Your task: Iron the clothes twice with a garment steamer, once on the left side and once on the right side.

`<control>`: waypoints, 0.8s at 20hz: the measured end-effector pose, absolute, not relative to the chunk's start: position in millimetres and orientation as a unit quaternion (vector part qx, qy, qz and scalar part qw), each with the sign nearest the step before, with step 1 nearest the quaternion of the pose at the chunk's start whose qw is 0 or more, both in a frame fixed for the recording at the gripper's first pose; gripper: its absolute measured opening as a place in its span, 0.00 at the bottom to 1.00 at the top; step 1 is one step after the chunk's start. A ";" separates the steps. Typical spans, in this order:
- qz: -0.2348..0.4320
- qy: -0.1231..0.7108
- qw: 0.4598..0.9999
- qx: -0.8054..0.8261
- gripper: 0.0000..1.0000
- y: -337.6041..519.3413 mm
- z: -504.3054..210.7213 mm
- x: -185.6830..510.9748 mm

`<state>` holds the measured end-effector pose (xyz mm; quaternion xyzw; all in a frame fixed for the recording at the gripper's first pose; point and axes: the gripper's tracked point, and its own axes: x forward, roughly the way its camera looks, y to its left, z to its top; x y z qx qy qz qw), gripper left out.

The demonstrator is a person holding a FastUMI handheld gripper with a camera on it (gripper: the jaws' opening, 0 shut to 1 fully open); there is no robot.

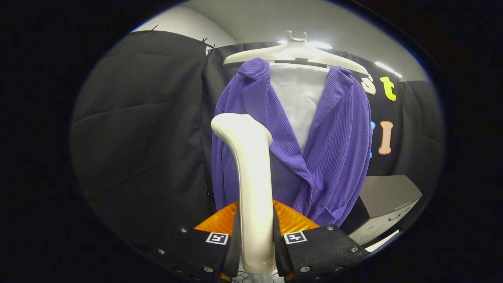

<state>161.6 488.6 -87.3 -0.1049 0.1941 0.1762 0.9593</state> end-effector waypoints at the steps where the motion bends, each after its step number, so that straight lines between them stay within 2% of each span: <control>1: 0.172 0.194 0.959 -0.112 0.36 486.8 -91.3 161.4; 7: 0.161 0.203 0.958 -0.122 0.36 480.9 -118.2 152.5; 16: 0.158 0.274 0.937 -0.152 0.37 467.6 -202.8 132.5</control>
